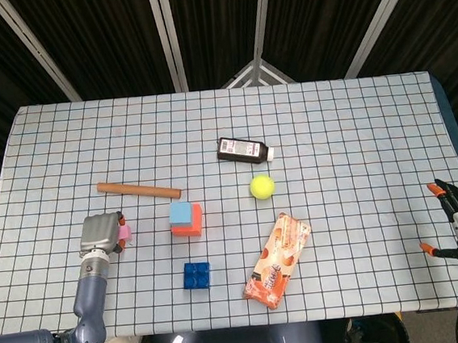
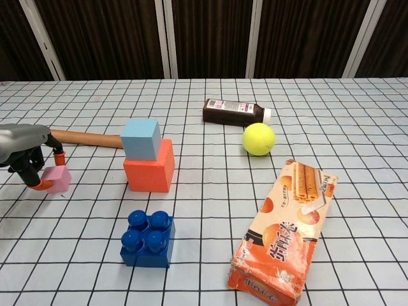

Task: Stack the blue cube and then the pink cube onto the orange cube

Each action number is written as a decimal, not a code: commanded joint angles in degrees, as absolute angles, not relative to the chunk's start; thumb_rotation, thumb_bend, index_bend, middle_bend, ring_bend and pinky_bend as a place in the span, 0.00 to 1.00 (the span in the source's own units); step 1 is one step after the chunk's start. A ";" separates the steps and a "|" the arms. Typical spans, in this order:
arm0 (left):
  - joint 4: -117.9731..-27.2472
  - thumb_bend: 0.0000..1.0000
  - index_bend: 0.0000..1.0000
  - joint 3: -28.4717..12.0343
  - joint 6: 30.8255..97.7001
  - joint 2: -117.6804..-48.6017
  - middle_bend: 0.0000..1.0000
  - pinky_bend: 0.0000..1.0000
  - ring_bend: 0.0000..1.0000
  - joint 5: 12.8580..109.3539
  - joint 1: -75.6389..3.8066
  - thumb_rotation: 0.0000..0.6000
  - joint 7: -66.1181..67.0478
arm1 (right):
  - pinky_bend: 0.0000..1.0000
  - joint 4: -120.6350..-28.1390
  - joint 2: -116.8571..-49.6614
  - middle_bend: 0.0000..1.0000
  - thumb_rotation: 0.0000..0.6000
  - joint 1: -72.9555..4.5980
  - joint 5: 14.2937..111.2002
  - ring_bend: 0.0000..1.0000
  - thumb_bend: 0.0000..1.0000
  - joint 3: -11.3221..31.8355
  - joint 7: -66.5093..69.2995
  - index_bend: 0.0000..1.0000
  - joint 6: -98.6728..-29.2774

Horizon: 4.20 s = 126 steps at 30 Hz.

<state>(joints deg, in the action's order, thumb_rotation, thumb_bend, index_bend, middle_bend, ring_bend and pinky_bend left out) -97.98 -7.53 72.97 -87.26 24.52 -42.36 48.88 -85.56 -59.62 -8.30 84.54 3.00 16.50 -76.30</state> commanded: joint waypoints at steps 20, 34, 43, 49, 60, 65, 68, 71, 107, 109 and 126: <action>-100.06 0.36 0.41 -8.15 74.62 -86.33 0.84 0.87 0.81 25.62 -41.68 1.00 48.83 | 0.14 -85.48 -59.51 0.01 1.00 -8.24 84.58 0.03 0.13 2.95 16.91 0.00 -76.39; -113.09 0.38 0.38 -14.83 75.71 -78.18 0.84 0.87 0.81 23.78 -44.81 1.00 50.66 | 0.14 -85.46 -59.19 0.01 1.00 -7.91 85.17 0.03 0.13 2.77 18.06 0.00 -77.14; -119.52 0.38 0.35 -18.49 80.73 -75.98 0.84 0.86 0.81 16.11 -50.91 1.00 58.47 | 0.14 -85.37 -59.05 0.01 1.00 -7.91 85.35 0.03 0.13 2.70 18.72 0.00 -77.13; -119.14 0.38 0.33 -15.43 82.87 -77.25 0.84 0.86 0.81 15.38 -50.17 1.00 57.63 | 0.14 -85.14 -58.93 0.01 1.00 -7.86 85.51 0.03 0.13 2.65 19.41 0.00 -77.23; -109.83 0.38 0.33 -9.94 77.33 -80.00 0.84 0.86 0.81 15.37 -46.80 1.00 52.56 | 0.14 -85.11 -59.09 0.01 1.00 -8.14 85.13 0.03 0.13 2.63 18.98 0.00 -76.45; -106.82 0.38 0.33 -9.19 75.59 -81.61 0.84 0.86 0.81 15.48 -46.81 1.00 52.10 | 0.14 -85.26 -59.09 0.01 1.00 -8.32 85.01 0.03 0.13 2.59 18.78 0.00 -76.01; -105.18 0.38 0.33 -9.16 74.96 -82.39 0.84 0.86 0.81 15.37 -46.76 1.00 51.63 | 0.14 -85.21 -59.09 0.01 1.00 -8.30 84.86 0.03 0.13 2.64 18.72 0.00 -76.00; -103.50 0.38 0.33 -8.84 74.11 -83.22 0.84 0.86 0.81 15.48 -46.67 1.00 51.30 | 0.14 -85.16 -59.08 0.01 1.00 -8.32 84.95 0.03 0.13 2.59 18.80 0.00 -75.96; -98.82 0.38 0.36 -8.60 71.44 -86.60 0.84 0.86 0.81 17.15 -46.97 1.00 50.66 | 0.14 -85.12 -59.11 0.01 1.00 -8.62 84.53 0.03 0.13 2.59 18.69 0.00 -75.17; -98.78 0.38 0.36 -8.63 71.39 -86.64 0.84 0.86 0.81 17.27 -46.95 1.00 50.55 | 0.14 -85.13 -59.13 0.01 1.00 -8.65 84.49 0.03 0.13 2.58 18.62 0.00 -75.08; -97.60 0.41 0.37 -8.60 71.05 -87.47 0.84 0.87 0.82 18.51 -46.83 1.00 50.11 | 0.14 -84.78 -59.35 0.01 1.00 -9.09 83.82 0.03 0.13 2.74 18.54 0.00 -74.01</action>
<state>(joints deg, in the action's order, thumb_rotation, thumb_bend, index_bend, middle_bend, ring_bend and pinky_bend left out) -97.60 -8.60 71.02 -87.45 18.48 -46.84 50.12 -84.79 -59.35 -9.09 83.83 2.73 18.54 -74.01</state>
